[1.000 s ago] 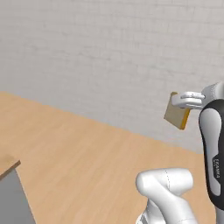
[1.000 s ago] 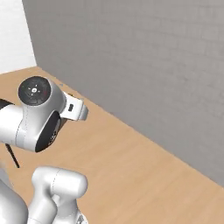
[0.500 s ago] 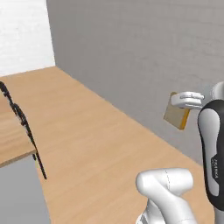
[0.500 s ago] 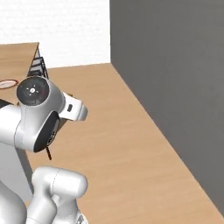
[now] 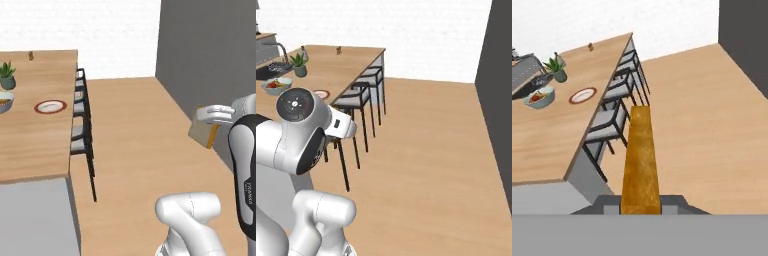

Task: Start the toaster. Once the lever pops up, take the bread to the plate on the dining counter.

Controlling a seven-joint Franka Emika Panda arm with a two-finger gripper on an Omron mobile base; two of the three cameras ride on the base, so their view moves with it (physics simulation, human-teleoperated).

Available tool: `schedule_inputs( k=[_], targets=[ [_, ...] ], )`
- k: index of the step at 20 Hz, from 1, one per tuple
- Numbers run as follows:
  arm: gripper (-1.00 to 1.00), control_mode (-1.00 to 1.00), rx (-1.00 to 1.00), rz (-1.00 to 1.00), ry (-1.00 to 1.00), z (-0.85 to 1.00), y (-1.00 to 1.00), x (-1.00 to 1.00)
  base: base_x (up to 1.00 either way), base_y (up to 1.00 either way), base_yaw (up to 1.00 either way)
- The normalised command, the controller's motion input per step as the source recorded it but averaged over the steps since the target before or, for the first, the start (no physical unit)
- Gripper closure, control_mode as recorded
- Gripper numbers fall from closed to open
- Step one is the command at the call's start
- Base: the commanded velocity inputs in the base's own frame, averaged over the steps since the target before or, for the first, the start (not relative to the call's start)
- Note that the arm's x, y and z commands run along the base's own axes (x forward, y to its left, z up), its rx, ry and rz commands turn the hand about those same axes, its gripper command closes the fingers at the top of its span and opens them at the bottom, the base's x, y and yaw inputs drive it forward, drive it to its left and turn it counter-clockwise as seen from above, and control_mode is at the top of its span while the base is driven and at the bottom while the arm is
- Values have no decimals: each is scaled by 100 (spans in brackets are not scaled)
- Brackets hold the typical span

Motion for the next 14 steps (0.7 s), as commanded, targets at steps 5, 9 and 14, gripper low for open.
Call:
schedule_inputs(
  k=[5,9,14],
  targets=[
    [100,100,0,0,0,0,0,0,100,-37,71],
    [100,100,0,0,0,0,0,0,100,-41,70],
    [100,100,0,0,0,0,0,0,84,-68,66]
  ],
)
